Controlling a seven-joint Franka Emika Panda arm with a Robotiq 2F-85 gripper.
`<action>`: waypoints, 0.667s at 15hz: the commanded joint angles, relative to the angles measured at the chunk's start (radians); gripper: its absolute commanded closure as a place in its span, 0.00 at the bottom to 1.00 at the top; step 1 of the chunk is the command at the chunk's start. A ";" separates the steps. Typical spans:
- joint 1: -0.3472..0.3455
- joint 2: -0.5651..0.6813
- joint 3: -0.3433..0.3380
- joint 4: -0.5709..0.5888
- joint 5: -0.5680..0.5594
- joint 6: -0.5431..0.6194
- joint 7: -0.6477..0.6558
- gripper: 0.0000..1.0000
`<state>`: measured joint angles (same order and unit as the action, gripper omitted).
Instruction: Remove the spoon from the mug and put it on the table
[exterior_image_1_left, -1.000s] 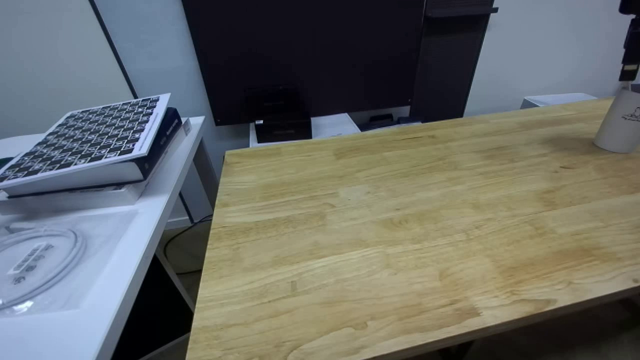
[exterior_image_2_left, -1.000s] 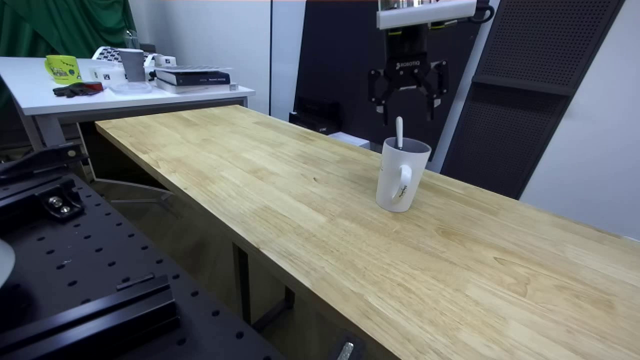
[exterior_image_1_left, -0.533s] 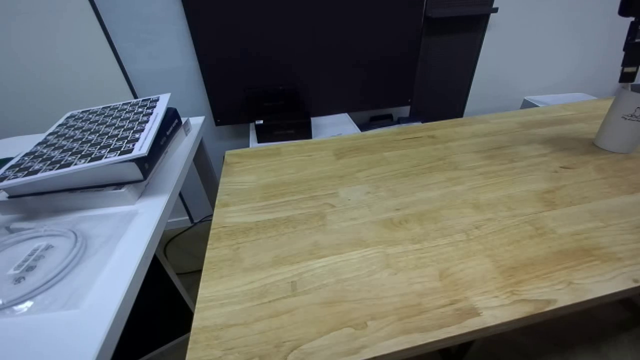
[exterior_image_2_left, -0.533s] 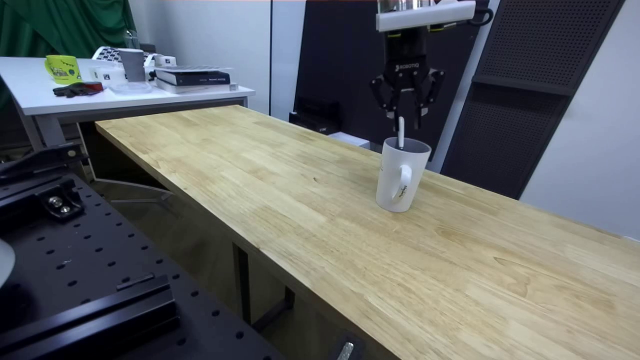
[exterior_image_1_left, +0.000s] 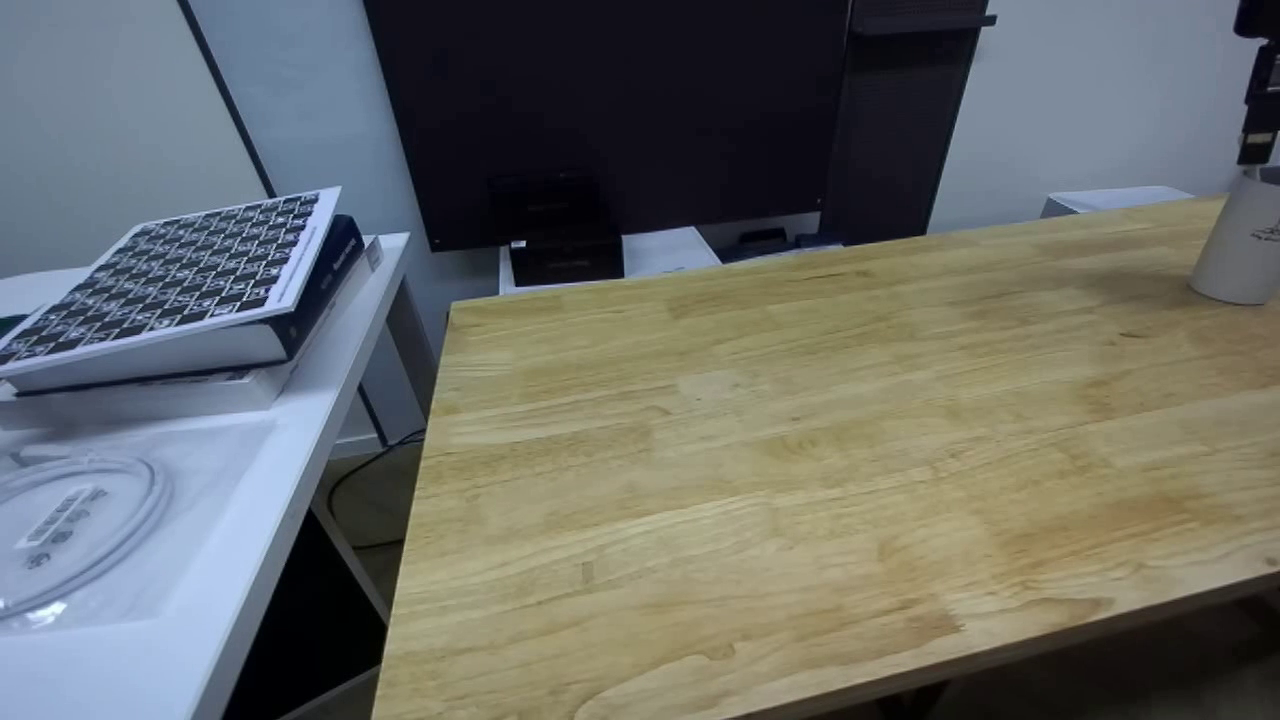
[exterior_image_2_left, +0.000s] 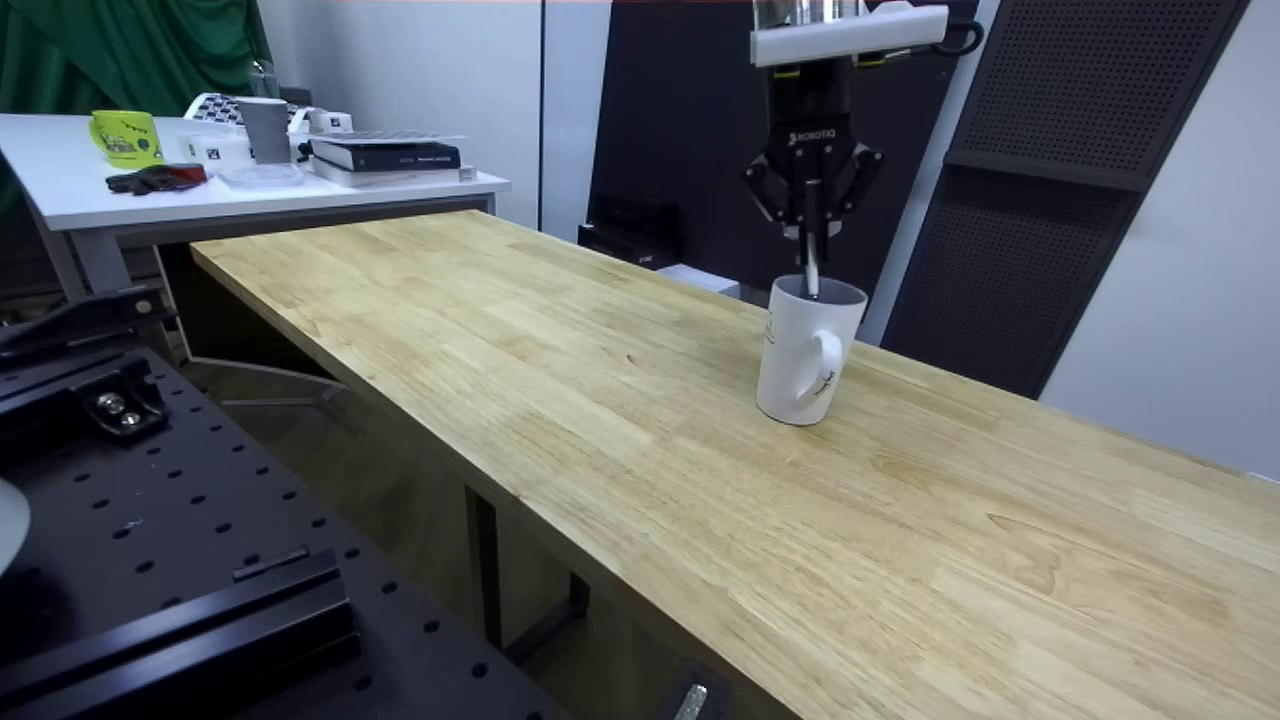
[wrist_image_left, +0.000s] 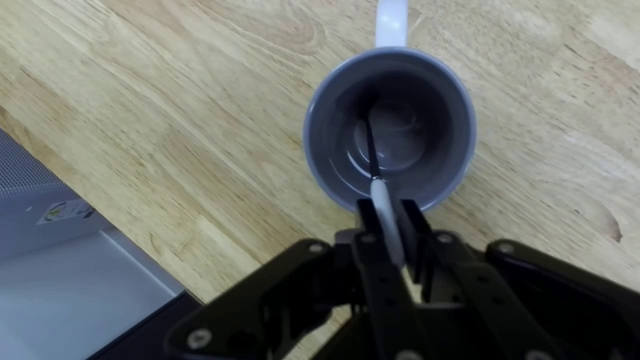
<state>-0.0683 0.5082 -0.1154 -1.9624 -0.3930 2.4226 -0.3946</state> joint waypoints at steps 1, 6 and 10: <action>-0.007 0.034 0.011 0.060 -0.004 -0.019 0.016 0.96; 0.007 -0.003 0.025 0.130 0.023 -0.136 0.011 0.96; 0.008 -0.014 0.043 0.209 0.047 -0.258 0.007 0.96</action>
<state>-0.0549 0.4889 -0.0894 -1.8280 -0.3637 2.2488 -0.3935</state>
